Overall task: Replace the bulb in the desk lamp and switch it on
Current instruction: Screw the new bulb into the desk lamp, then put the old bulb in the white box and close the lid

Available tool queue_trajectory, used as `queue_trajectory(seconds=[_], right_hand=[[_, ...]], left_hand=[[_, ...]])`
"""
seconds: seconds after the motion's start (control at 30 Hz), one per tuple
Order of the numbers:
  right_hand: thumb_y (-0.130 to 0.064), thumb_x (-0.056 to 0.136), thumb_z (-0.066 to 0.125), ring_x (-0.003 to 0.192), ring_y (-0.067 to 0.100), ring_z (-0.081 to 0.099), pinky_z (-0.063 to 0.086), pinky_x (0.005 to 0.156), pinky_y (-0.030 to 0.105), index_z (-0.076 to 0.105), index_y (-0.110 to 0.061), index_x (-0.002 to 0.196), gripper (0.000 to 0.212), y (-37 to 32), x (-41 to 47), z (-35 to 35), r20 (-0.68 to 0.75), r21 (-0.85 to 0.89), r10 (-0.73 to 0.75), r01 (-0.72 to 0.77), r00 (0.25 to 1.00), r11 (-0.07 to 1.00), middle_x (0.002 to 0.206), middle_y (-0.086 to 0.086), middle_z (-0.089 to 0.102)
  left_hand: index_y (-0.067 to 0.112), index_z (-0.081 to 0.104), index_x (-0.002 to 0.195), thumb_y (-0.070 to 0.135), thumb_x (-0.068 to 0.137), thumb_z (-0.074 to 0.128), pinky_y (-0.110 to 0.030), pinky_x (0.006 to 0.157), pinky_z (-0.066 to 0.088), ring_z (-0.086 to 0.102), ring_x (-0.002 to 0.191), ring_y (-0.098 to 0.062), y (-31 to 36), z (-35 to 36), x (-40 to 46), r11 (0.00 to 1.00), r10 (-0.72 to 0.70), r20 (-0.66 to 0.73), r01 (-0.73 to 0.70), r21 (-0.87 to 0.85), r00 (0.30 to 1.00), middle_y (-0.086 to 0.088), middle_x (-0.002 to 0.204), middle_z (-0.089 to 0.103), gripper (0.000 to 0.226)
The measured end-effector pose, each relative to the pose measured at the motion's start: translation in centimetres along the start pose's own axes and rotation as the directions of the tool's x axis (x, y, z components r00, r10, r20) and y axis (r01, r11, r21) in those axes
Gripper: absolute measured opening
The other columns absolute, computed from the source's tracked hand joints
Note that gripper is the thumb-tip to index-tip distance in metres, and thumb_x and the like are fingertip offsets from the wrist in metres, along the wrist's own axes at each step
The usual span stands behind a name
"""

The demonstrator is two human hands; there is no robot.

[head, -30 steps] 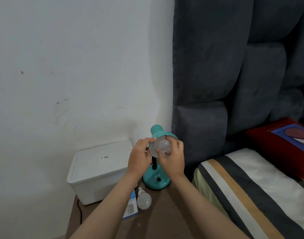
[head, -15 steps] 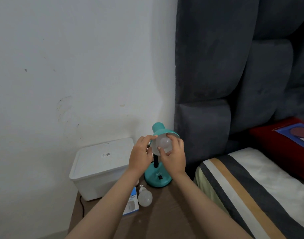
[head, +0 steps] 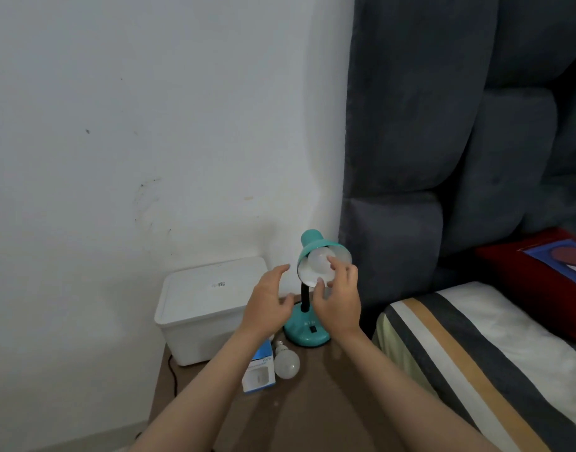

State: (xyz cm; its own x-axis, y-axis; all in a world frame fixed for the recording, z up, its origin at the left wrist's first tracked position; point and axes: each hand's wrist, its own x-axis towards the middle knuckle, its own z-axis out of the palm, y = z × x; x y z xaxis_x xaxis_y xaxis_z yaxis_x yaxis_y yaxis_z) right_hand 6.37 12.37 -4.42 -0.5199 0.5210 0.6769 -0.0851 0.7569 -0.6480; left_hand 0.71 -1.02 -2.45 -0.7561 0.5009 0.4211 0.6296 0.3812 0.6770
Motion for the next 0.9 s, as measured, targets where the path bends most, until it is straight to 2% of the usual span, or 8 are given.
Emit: queue_trajectory(seconds=[0.1, 0.17, 0.3, 0.43, 0.53, 0.63, 0.77, 0.9], right_hand=[[-0.012, 0.083, 0.058, 0.074, 0.016, 0.058, 0.050, 0.062, 0.022, 0.052, -0.013, 0.113, 0.031, -1.6, -2.2, 1.9, 0.015, 0.022, -0.180, 0.180, 0.983, 0.983, 0.100, 0.006, 0.053], [-0.015, 0.083, 0.056, 0.080, 0.015, 0.057, 0.051, 0.065, 0.024, 0.054, -0.014, 0.111, 0.028, -2.8, -3.4, 3.8, 0.107, 0.037, -0.200, 0.197, 0.974, 0.980, 0.098, 0.005, 0.056], [-0.020, 0.083, 0.059, 0.101, 0.022, 0.053, 0.043, 0.079, 0.022, 0.051, -0.012, 0.122, 0.040, -4.2, -4.1, 7.6, 0.349, 0.019, -0.069, 0.066, 0.934, 0.998, 0.109, 0.006, 0.052], [-0.040, 0.078, 0.068, 0.121, 0.022, 0.041, 0.036, 0.097, 0.029, 0.042, -0.018, 0.135, 0.066, -3.3, -2.5, 9.9, 0.436, -0.053, 0.132, -0.122, 0.890, 0.991, 0.131, 0.008, 0.044], [-0.062, 0.069, 0.068, 0.137, 0.026, 0.026, 0.028, 0.111, 0.041, 0.030, -0.027, 0.142, 0.090, -1.7, -1.0, 11.3, 0.555, -0.146, 0.202, -0.144, 0.807, 0.979, 0.149, 0.009, 0.027], [-0.070, 0.058, 0.071, 0.141, 0.025, 0.021, 0.025, 0.114, 0.043, 0.022, -0.026, 0.145, 0.109, -0.4, 0.0, 12.5, 0.655, -0.132, 0.223, -0.181, 0.722, 0.975, 0.153, 0.009, 0.023], [-0.061, 0.058, 0.077, 0.133, 0.018, 0.034, 0.029, 0.109, 0.031, 0.030, -0.017, 0.144, 0.108, 0.4, -0.1, 13.3, 0.661, -0.057, 0.222, -0.247, 0.717, 0.967, 0.146, 0.004, 0.035], [-0.060, 0.060, 0.076, 0.133, 0.018, 0.032, 0.028, 0.110, 0.033, 0.029, -0.018, 0.144, 0.105, 0.5, -0.7, 13.3, 0.639, -0.010, 0.186, -0.233, 0.747, 0.972, 0.146, 0.003, 0.033]], left_hand=[[0.015, 0.039, 0.136, 0.015, 0.085, 0.060, -0.021, 0.100, 0.029, 0.042, 0.127, -0.018, -2.7, -2.3, -2.3, 0.994, -0.086, -0.051, 0.089, 0.059, 0.995, -0.005, 0.136, 0.047, 0.055], [0.013, 0.039, 0.135, 0.017, 0.084, 0.062, -0.025, 0.101, 0.032, 0.042, 0.127, -0.022, -5.1, -4.3, -3.6, 0.980, -0.170, -0.103, 0.180, 0.090, 0.980, -0.009, 0.136, 0.045, 0.056], [0.011, 0.042, 0.134, 0.027, 0.078, 0.069, -0.040, 0.103, 0.038, 0.042, 0.125, -0.031, -9.8, -7.8, -5.3, 0.912, -0.326, -0.213, 0.366, 0.185, 0.921, -0.017, 0.136, 0.042, 0.064], [0.012, 0.039, 0.136, 0.050, 0.069, 0.074, -0.050, 0.109, 0.029, 0.029, 0.134, -0.039, -13.5, -9.7, -5.9, 0.827, -0.418, -0.312, 0.500, 0.258, 0.853, -0.025, 0.141, 0.033, 0.085], [0.013, 0.026, 0.142, 0.062, 0.067, 0.071, -0.048, 0.112, 0.024, 0.022, 0.138, -0.036, -15.9, -10.2, -5.3, 0.830, -0.480, -0.254, 0.529, 0.177, 0.840, -0.022, 0.148, 0.024, 0.101], [0.015, 0.021, 0.145, 0.063, 0.064, 0.072, -0.042, 0.113, 0.024, 0.022, 0.140, -0.030, -17.2, -10.2, -4.4, 0.847, -0.505, -0.190, 0.526, 0.078, 0.842, -0.016, 0.151, 0.022, 0.107], [0.011, 0.029, 0.142, 0.048, 0.063, 0.082, -0.034, 0.109, 0.030, 0.034, 0.133, -0.026, -17.5, -10.1, -3.9, 0.866, -0.492, -0.222, 0.499, -0.027, 0.842, -0.012, 0.144, 0.029, 0.101], [0.008, 0.033, 0.140, 0.046, 0.062, 0.083, -0.035, 0.109, 0.031, 0.036, 0.131, -0.025, -17.7, -10.2, -4.0, 0.872, -0.483, -0.234, 0.489, -0.036, 0.844, -0.011, 0.142, 0.032, 0.100]])
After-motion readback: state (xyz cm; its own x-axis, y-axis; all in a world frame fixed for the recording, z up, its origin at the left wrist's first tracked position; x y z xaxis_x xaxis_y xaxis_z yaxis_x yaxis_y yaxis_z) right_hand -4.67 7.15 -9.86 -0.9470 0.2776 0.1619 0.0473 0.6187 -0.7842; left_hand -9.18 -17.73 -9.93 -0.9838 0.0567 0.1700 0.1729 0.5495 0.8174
